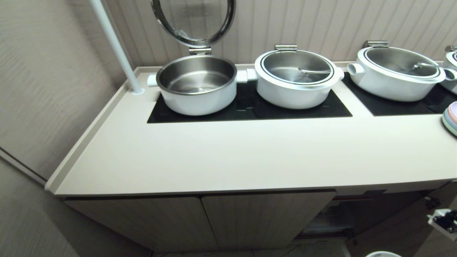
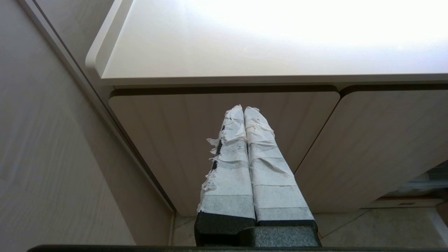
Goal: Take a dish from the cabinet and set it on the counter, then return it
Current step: Put it back into the cabinet
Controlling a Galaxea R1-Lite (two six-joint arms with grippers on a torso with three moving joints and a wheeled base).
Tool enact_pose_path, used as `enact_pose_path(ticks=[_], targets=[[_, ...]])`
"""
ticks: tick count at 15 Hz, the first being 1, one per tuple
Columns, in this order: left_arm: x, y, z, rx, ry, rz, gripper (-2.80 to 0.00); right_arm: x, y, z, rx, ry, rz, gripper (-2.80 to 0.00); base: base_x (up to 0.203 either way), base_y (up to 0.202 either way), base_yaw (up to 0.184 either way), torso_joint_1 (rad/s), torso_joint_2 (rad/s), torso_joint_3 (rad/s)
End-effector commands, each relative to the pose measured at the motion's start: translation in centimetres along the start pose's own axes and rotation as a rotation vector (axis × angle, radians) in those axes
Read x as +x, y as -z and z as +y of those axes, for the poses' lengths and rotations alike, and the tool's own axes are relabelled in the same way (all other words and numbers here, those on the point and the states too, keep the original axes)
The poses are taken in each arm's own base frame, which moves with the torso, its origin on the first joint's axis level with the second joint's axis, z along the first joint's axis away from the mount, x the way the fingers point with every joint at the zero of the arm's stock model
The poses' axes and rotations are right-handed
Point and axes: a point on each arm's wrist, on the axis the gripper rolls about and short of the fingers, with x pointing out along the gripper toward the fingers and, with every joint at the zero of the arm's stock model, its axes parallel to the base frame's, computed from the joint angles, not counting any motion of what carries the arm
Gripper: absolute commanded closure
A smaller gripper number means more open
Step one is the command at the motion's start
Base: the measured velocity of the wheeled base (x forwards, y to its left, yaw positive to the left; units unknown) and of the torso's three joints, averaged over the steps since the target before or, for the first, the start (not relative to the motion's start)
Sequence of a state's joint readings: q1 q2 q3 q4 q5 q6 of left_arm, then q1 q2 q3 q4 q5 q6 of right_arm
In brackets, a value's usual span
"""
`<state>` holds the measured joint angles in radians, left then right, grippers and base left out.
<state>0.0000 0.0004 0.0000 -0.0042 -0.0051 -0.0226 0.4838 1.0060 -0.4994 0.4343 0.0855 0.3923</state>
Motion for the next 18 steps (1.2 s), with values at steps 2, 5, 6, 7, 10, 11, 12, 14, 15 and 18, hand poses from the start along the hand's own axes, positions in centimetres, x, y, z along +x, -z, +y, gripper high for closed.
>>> enact_pose_path(ticks=[2, 5, 6, 7, 10, 11, 12, 14, 15, 18], targets=[[0.0, 0.0, 0.0, 0.0, 0.0, -0.001, 0.0, 0.08, -0.05, 0.04, 0.002, 0.003, 0.007, 0.0, 0.0, 0.0, 0.0, 0.0, 0.0, 0.0], [0.0, 0.0, 0.0, 0.0, 0.0, -0.001, 0.0, 0.06, 0.0, 0.14, -0.008, -0.004, 0.009, 0.0, 0.0, 0.0, 0.0, 0.0, 0.0, 0.0], [0.0, 0.0, 0.0, 0.0, 0.0, -0.001, 0.0, 0.03, 0.01, 0.14, -0.009, -0.006, 0.008, 0.0, 0.0, 0.0, 0.0, 0.0, 0.0, 0.0], [0.0, 0.0, 0.0, 0.0, 0.0, -0.001, 0.0, -0.01, -0.07, 0.18, -0.01, -0.008, 0.004, 0.0, 0.0, 0.0, 0.0, 0.0, 0.0, 0.0], [0.0, 0.0, 0.0, 0.0, 0.0, -0.001, 0.0, -0.32, -0.21, 0.52, -0.011, -0.028, -0.005, 0.0, 0.0, 0.0, 0.0, 0.0, 0.0, 0.0], [0.0, 0.0, 0.0, 0.0, 0.0, -0.001, 0.0, -0.34, -0.23, 0.56, -0.003, -0.03, -0.006, 0.0, 0.0, 0.0, 0.0, 0.0, 0.0, 0.0], [0.0, 0.0, 0.0, 0.0, 0.0, -0.001, 0.0, -0.32, -0.18, 0.56, -0.002, -0.03, -0.003, 0.0, 0.0, 0.0, 0.0, 0.0, 0.0, 0.0], [0.0, 0.01, 0.0, 0.0, -0.001, 0.0, 0.0, -0.33, -0.22, 0.64, -0.004, -0.033, -0.002, 0.0, 0.0, 0.0, 0.0, 0.0, 0.0, 0.0], [0.0, 0.0, 0.0, 0.0, 0.0, -0.001, 0.0, -0.36, -0.25, 0.7, -0.008, -0.036, -0.003, 0.0, 0.0, 0.0, 0.0, 0.0, 0.0, 0.0], [0.0, 0.0, 0.0, 0.0, 0.0, -0.001, 0.0, -0.3, -0.18, 0.71, -0.019, 0.002, -0.014, 0.0, 0.0, 0.0, 0.0, 0.0, 0.0, 0.0]])
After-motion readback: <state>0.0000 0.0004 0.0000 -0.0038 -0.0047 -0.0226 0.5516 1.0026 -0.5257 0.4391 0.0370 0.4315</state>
